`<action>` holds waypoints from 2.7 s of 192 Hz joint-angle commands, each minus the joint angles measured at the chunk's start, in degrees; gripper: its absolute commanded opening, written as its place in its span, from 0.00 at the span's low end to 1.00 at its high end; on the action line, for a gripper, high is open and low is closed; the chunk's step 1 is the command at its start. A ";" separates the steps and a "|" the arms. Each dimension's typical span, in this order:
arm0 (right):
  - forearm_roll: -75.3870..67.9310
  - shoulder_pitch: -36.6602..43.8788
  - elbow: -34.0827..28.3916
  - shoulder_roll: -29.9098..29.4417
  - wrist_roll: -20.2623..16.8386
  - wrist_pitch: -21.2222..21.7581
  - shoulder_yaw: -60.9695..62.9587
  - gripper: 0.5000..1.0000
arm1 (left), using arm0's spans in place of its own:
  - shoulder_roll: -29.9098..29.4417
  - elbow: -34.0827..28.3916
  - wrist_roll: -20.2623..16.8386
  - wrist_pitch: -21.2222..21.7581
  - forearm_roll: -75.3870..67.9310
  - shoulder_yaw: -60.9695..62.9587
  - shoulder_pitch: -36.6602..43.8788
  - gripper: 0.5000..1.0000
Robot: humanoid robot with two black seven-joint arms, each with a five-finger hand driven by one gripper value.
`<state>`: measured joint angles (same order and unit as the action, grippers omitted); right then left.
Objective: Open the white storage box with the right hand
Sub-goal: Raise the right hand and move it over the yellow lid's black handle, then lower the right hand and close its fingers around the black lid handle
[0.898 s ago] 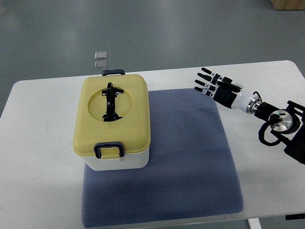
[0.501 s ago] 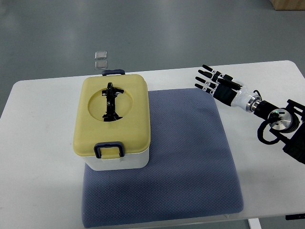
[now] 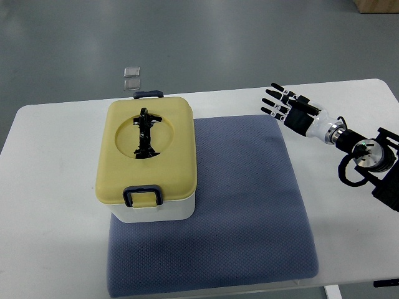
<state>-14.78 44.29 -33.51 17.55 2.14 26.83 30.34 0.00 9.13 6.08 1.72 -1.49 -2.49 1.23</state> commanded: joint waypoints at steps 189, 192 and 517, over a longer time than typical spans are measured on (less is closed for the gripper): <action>72.08 17.76 -22.12 11.02 21.85 1.74 1.03 0.88 | 0.00 0.01 -0.02 -0.05 0.00 0.03 0.00 1.00; 72.97 18.11 -22.56 11.02 21.94 1.74 1.03 0.88 | 0.00 0.01 0.07 -0.05 0.00 0.03 0.00 1.00; 106.01 48.17 -20.10 -13.59 23.96 -3.71 -29.99 0.86 | 0.00 0.01 -0.02 0.04 0.00 0.03 0.00 1.00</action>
<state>91.23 92.71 -53.68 4.27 26.11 23.13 0.32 0.00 9.14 6.09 1.71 -1.49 -2.42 1.23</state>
